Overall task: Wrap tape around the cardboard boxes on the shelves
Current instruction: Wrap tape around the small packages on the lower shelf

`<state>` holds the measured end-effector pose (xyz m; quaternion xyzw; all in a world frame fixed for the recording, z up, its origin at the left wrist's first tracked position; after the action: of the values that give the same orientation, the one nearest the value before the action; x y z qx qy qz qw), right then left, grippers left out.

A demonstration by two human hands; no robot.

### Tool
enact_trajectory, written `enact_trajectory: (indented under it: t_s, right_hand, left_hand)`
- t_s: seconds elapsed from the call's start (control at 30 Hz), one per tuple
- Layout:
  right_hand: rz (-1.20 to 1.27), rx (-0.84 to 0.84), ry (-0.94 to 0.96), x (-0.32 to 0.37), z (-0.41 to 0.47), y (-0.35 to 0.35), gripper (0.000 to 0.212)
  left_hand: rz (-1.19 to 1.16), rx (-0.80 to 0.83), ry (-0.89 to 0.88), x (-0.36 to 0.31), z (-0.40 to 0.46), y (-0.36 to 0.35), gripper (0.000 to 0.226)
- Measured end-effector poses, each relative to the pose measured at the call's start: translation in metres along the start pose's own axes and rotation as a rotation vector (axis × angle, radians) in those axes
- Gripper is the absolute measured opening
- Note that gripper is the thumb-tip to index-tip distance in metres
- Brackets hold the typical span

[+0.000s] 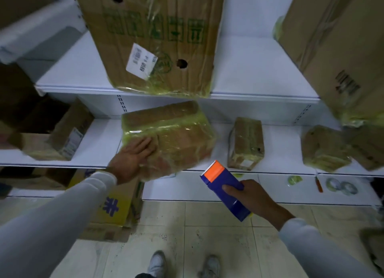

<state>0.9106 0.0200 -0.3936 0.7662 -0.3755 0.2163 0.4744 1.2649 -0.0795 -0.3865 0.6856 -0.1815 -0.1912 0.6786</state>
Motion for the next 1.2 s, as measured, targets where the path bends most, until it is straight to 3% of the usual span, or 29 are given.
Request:
enact_trajectory:
  t_s: [0.17,0.3,0.4,0.57,0.67,0.77,0.9,1.03,1.13,1.2]
  right_hand:
    - [-0.022,-0.021,0.009,0.004,-0.002,0.003,0.045]
    - [-0.067,-0.044,-0.011,0.012,0.000,0.003,0.041]
    - [-0.095,-0.041,-0.029,0.014,0.004,0.005,0.045]
    - [-0.120,-0.065,-0.059,0.012,0.006,0.018,0.056]
    - [-0.113,-0.066,-0.067,0.005,0.004,0.023,0.058]
    - [-0.037,-0.063,-0.091,0.000,-0.004,0.024,0.045]
    - [0.004,-0.002,-0.059,0.004,-0.008,0.021,0.036]
    - [0.036,0.066,-0.011,0.017,-0.005,0.016,0.028]
    - [0.039,0.112,0.028,0.028,-0.002,0.011,0.025]
    - [0.041,0.141,0.037,0.034,-0.001,0.005,0.024]
  left_hand:
    - [0.137,0.013,0.307,0.042,-0.006,0.021,0.061]
    - [-0.037,-0.071,0.242,-0.016,0.034,0.032,0.051]
    - [-0.190,-0.026,0.218,-0.071,0.064,0.023,0.065]
    - [-0.229,0.002,0.235,-0.112,0.097,0.005,0.076]
    - [-0.247,-0.013,0.339,-0.110,0.112,0.001,0.085]
    - [-0.218,0.000,0.382,-0.099,0.110,-0.010,0.085]
    - [-0.195,0.022,0.319,-0.089,0.098,-0.014,0.084]
    - [-0.267,0.106,0.148,-0.063,0.065,-0.002,0.104]
    - [-0.410,0.107,0.014,-0.048,0.035,0.004,0.076]
    - [-0.674,0.035,0.086,-0.038,0.026,0.007,0.050]
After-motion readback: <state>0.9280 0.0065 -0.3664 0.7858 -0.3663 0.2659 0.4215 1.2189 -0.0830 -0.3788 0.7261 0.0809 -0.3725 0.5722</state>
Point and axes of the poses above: each hand's wrist, its own z-axis towards the middle knuckle, its own y-axis out of the back of the hand, x = y × z, the point moved 5 cm from there along z, towards the middle knuckle, and after that the axes turned 3 degrees about -x, right-handed, at the moved point
